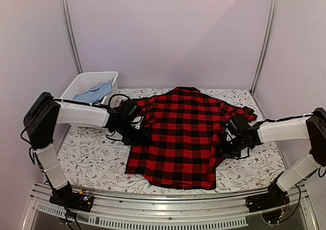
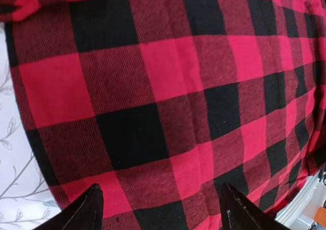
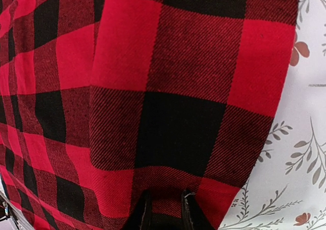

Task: Fold and stack the long sleeve shirts
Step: Adjust the flattened shirt at the center of the board.

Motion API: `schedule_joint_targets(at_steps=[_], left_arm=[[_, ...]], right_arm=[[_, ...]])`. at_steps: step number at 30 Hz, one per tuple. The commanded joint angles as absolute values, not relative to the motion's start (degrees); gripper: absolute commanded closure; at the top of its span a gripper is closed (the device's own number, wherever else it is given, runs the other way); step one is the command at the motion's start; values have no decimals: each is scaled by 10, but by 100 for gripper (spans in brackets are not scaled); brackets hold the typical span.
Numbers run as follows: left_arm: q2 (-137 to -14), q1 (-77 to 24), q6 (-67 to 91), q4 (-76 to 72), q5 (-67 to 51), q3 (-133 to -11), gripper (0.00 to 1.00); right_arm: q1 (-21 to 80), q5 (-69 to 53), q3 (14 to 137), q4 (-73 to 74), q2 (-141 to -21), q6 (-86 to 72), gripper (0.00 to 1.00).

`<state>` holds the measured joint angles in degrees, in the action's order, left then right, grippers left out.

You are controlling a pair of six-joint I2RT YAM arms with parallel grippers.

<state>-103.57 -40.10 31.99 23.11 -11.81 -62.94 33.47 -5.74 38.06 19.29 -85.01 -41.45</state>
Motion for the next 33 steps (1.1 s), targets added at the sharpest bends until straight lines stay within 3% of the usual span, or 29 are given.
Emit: schedule_joint_targets(at_steps=[1,22,27,33], left_arm=[[-1032,-398,326,222,-115,-596,22],[-996,-372,324,219,-103,-516,22],[-982,-371,325,229,-102,-521,22],[-965,-370,330,247,-93,-561,22]], right_arm=[[332,-42,340,236,-848,-442,79],[223,20,378,334,-781,-359,60],[235,34,432,376,-765,-341,54],[320,41,498,384,-784,-352,53]])
